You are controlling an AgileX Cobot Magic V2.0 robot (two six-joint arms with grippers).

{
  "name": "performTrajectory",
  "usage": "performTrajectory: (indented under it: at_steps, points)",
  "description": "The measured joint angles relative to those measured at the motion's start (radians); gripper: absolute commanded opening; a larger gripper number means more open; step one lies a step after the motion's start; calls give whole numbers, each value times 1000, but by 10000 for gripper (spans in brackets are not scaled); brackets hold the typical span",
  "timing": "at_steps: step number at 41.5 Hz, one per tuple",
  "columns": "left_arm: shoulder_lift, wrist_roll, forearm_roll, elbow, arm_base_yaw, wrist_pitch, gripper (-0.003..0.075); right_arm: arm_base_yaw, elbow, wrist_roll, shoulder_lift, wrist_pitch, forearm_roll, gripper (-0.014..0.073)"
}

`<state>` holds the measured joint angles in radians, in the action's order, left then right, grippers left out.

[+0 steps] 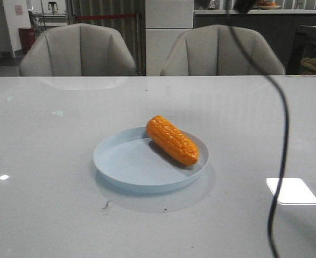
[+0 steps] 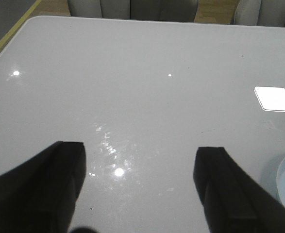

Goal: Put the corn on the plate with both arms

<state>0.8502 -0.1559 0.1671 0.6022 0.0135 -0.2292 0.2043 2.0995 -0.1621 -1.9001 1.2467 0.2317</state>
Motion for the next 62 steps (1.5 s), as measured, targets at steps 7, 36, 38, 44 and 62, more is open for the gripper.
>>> performTrajectory:
  at_steps: [7,36,38,44,62]
  points:
    - [0,0,0,0,0,0,527,-141,-14,0,185,5,-23,623]
    - [0,0,0,0,0,0,527,-314,-1247,-90,1064,-551,-43,623]
    - [0,0,0,0,0,0,527,-314,-1300,-92,1109,-559,-43,623]
    - [0,0,0,0,0,0,527,-314,-1399,-92,1199,-565,-43,623]
    - [0,0,0,0,0,0,527,-314,-1429,-92,1224,-548,-44,623]
